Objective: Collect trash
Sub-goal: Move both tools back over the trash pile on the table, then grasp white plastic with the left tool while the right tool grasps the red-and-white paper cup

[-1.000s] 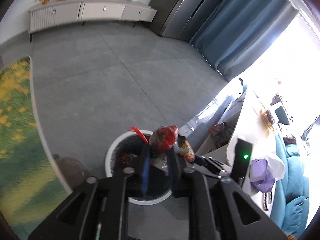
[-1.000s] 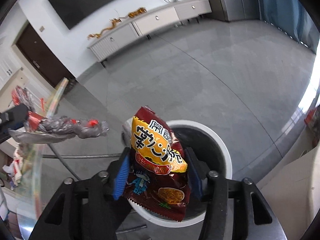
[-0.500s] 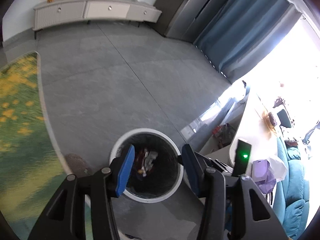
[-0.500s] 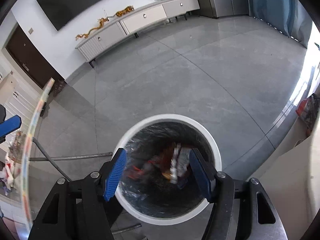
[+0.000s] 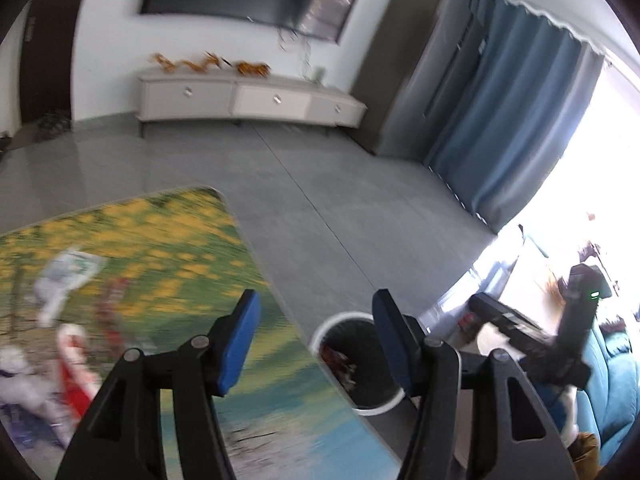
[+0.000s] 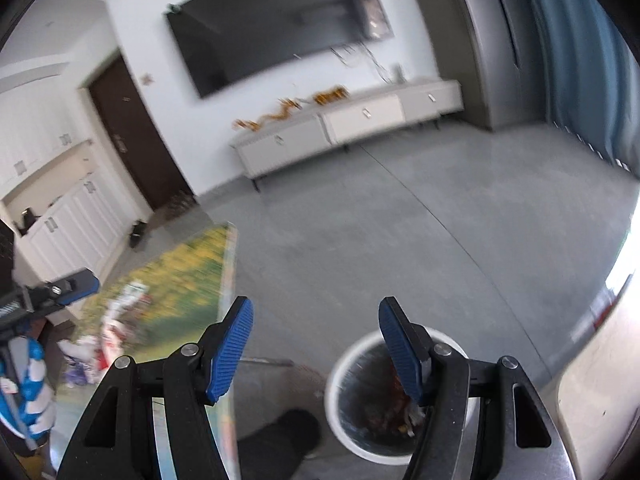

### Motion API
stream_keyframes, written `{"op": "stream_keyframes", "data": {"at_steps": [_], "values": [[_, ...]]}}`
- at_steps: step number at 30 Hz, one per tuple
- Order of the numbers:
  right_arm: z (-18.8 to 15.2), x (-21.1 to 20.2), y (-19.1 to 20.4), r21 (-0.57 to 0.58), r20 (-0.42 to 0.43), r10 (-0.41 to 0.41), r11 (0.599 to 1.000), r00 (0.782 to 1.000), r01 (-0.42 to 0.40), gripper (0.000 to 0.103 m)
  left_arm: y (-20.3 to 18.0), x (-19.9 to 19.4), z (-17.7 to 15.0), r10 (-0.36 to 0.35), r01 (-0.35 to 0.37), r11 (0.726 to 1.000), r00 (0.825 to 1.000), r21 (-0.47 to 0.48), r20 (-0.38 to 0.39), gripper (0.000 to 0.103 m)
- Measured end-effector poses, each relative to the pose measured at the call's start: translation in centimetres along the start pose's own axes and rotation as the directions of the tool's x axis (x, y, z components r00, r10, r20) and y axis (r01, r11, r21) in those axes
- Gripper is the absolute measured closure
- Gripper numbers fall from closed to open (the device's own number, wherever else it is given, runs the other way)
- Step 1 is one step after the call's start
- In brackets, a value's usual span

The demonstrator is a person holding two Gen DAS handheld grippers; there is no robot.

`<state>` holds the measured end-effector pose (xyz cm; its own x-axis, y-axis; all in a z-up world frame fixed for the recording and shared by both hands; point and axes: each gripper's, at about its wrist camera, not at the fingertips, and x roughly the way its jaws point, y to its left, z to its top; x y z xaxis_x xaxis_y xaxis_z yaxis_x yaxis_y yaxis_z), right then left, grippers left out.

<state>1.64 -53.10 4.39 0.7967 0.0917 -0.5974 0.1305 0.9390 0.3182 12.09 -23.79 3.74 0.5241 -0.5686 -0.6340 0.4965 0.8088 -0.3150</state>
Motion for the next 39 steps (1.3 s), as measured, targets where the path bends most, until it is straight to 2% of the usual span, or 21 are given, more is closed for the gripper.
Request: {"op": "stream_keyframes", "data": {"at_steps": [4,7,10,14,17,19,23,27,32,34,39], "values": [[1.8,-2.3,5.0,-0.062,0.064,0.062,0.996,0.996,-0.058,0.040,4.3,-5.5,0.4,0.065,-0.063,0.998,0.995,-0.031,0.072,0.046],[2.8,-2.9,8.2,-0.102,0.084,0.104,0.990,0.991,-0.095,0.040,8.1,-9.9,0.1,0.122,-0.115,0.991,0.985,-0.067,0.120,0.046],[3.8,-3.4,11.8,-0.142,0.105,0.157,0.980,0.982,-0.142,0.040,12.3,-14.2,-0.4,0.194,-0.176,0.977,0.968,-0.119,0.160,0.046],[4.9,-3.7,15.7,-0.195,0.121,0.219,0.962,0.968,-0.193,0.040,17.3,-19.5,-1.3,0.309,-0.274,0.944,0.930,-0.186,0.201,0.046],[5.0,-3.4,18.0,-0.221,0.107,0.267,0.946,0.958,-0.239,0.040,20.6,-22.3,-2.4,0.355,-0.302,0.922,0.909,-0.244,0.217,0.046],[4.9,-2.7,19.6,-0.247,0.088,0.282,0.935,0.955,-0.254,0.040,22.7,-23.5,-3.2,0.373,-0.307,0.907,0.902,-0.288,0.216,0.046],[3.9,-0.1,22.5,-0.269,0.017,0.331,0.910,0.944,-0.314,0.040,26.0,-24.1,-5.1,0.356,-0.267,0.892,0.912,-0.365,0.203,0.046],[1.7,2.3,25.5,-0.275,-0.072,0.365,0.887,0.928,-0.371,0.045,26.7,-22.3,-6.4,0.328,-0.250,0.894,0.930,-0.371,0.166,0.046],[-1.7,6.7,29.1,-0.267,-0.213,0.392,0.858,0.895,-0.440,0.053,27.7,-18.4,-8.0,0.206,-0.157,0.907,0.975,-0.391,0.086,0.047],[-3.1,8.0,29.8,-0.265,-0.262,0.396,0.848,0.880,-0.460,0.053,27.7,-16.8,-8.2,0.158,-0.125,0.909,0.986,-0.397,0.053,0.047],[-5.9,11.3,31.0,-0.260,-0.354,0.387,0.834,0.851,-0.487,0.053,27.8,-13.4,-8.5,0.100,-0.101,0.906,0.995,-0.412,-0.024,0.047]]}}
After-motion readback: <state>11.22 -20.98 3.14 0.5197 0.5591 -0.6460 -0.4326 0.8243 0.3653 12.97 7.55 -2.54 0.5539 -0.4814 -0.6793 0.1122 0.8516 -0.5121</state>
